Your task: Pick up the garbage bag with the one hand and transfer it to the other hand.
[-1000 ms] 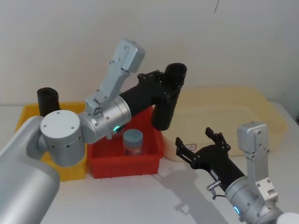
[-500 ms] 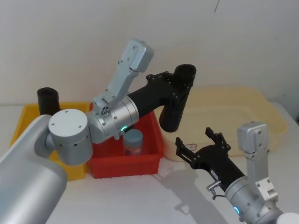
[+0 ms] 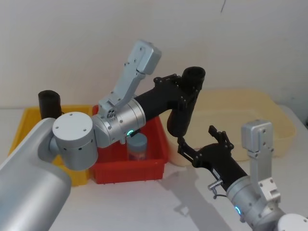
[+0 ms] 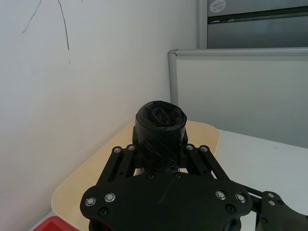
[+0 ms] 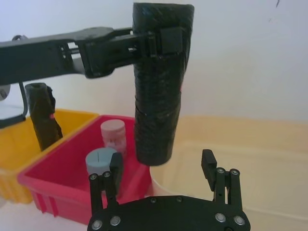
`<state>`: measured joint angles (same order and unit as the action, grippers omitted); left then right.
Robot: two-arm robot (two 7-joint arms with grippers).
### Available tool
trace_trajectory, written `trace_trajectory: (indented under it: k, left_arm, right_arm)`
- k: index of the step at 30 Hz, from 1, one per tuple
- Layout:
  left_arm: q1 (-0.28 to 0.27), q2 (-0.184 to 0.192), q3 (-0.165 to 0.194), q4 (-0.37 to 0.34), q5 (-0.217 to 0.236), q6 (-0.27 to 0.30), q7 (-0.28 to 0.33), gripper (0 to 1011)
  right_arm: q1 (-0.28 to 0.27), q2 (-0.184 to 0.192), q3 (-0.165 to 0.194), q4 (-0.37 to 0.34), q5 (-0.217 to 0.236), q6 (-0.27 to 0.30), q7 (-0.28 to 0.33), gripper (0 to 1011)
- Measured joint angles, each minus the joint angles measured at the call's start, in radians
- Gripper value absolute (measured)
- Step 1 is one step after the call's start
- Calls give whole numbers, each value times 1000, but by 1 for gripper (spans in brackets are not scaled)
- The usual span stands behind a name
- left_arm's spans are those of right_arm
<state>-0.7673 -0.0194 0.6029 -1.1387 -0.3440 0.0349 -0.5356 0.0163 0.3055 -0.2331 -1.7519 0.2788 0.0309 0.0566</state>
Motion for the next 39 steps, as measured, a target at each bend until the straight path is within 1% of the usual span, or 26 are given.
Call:
trace_trajectory:
  k: [15, 32, 39]
  left_arm:
    - [-1, -1, 2, 1, -2, 1, -1, 371]
    - [-2, -2, 2, 1, -2, 1, -1, 371]
    - [-2, -2, 2, 1, -2, 1, -1, 371]
  right_arm:
    - [70, -57, -26, 62, -29, -9, -10, 1000]
    - [136, -116, -34, 139, -52, -17, -25, 1000]
    - [167, -139, -36, 174, -70, -11, -40, 1000]
